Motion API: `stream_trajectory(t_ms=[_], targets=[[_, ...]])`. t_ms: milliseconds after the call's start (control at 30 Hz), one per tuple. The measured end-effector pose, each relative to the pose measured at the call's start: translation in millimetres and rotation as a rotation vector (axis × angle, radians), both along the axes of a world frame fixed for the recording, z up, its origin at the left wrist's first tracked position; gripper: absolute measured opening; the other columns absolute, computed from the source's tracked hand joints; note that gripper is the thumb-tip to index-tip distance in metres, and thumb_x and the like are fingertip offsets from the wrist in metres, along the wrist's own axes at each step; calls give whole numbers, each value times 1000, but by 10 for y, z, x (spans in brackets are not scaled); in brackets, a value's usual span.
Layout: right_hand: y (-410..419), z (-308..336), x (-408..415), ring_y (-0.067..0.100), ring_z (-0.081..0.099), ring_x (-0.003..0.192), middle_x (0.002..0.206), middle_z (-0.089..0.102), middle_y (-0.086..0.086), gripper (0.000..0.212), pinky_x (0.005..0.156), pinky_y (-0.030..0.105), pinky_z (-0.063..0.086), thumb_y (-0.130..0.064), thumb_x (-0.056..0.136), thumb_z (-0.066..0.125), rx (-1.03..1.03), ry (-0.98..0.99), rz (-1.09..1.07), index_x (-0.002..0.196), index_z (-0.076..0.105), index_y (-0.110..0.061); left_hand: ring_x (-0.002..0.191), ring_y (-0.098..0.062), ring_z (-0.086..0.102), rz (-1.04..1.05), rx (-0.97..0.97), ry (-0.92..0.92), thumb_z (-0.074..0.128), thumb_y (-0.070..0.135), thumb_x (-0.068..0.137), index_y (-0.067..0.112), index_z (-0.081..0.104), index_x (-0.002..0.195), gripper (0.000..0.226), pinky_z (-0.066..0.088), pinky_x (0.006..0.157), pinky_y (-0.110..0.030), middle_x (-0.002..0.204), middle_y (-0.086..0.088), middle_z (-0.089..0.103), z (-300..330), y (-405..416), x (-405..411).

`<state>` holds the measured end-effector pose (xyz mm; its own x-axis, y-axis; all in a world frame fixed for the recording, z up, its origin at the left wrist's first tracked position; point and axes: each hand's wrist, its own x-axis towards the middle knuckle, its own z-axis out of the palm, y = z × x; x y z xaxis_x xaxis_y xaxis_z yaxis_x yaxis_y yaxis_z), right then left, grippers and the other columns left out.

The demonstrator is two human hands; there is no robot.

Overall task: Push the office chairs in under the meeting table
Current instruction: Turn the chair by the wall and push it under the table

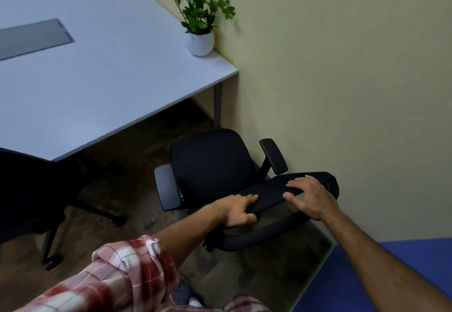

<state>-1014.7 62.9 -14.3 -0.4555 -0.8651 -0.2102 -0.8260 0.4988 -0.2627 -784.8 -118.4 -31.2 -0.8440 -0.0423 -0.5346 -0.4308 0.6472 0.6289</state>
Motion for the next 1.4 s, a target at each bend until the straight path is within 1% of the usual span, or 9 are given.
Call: stream_trajectory(t_ms=[133,333,500,667,733,867,1067,1267,1400], targets=[[-444,31,46,13,48,132,131,65,-7,72,118,35,28,-82,80,41,-22,-3,27,123,69,-31,134,-28,45,78,-12,-4,51,56,87,27,20,160,84,37,107,-35,158,-8,39,21,-350,133],[-1077,60,42,14,53,122,124,67,-10,68,113,39,36,-81,83,37,-21,65,113,119,70,-35,99,-26,60,250,-69,-83,48,65,81,23,36,154,84,44,77,-34,121,-9,63,85,-791,303],[-1584,103,-8,17,55,114,116,71,-8,63,101,39,44,-79,83,42,-74,93,176,113,73,-35,104,-29,61,432,-167,-127,47,63,86,24,43,149,74,49,87,-39,126,-11,63,142,-965,426],[-2198,124,-26,25,57,110,106,74,-2,64,95,42,48,-79,83,41,-75,101,157,108,76,-33,97,-30,64,625,-405,-164,49,58,91,21,64,120,50,46,74,-37,112,-6,67,203,-1176,411],[-2479,151,-82,26,59,107,103,75,-1,68,94,42,48,-81,83,36,-91,96,233,107,77,-32,93,-29,64,817,-482,-218,51,58,90,18,65,108,45,43,70,-37,106,-5,66,247,-1200,406],[-2858,193,-171,25,65,107,107,77,-2,83,96,39,45,-86,80,24,-20,74,371,111,77,-30,76,-24,61,1121,-506,-174,45,60,70,22,65,86,46,44,64,-35,88,1,68,311,-1256,473],[-3281,265,-642,19,67,107,108,77,-6,89,92,35,48,-91,77,17,-9,113,565,113,76,-35,80,-15,70,1339,-646,39,49,62,67,27,77,95,53,54,70,-31,84,10,75,331,-1281,278],[-3510,241,-773,18,69,102,104,78,-7,80,93,34,48,-87,83,25,-106,209,588,111,78,-33,87,-8,70,1367,-656,65,63,54,73,28,76,111,48,55,76,-28,95,11,77,356,-1477,142],[-3775,202,-717,18,69,100,101,78,-5,81,92,34,47,-86,83,23,-107,230,582,111,78,-32,85,-8,70,1371,-658,32,68,53,73,28,77,109,44,54,74,-26,94,12,77,362,-1763,192]])
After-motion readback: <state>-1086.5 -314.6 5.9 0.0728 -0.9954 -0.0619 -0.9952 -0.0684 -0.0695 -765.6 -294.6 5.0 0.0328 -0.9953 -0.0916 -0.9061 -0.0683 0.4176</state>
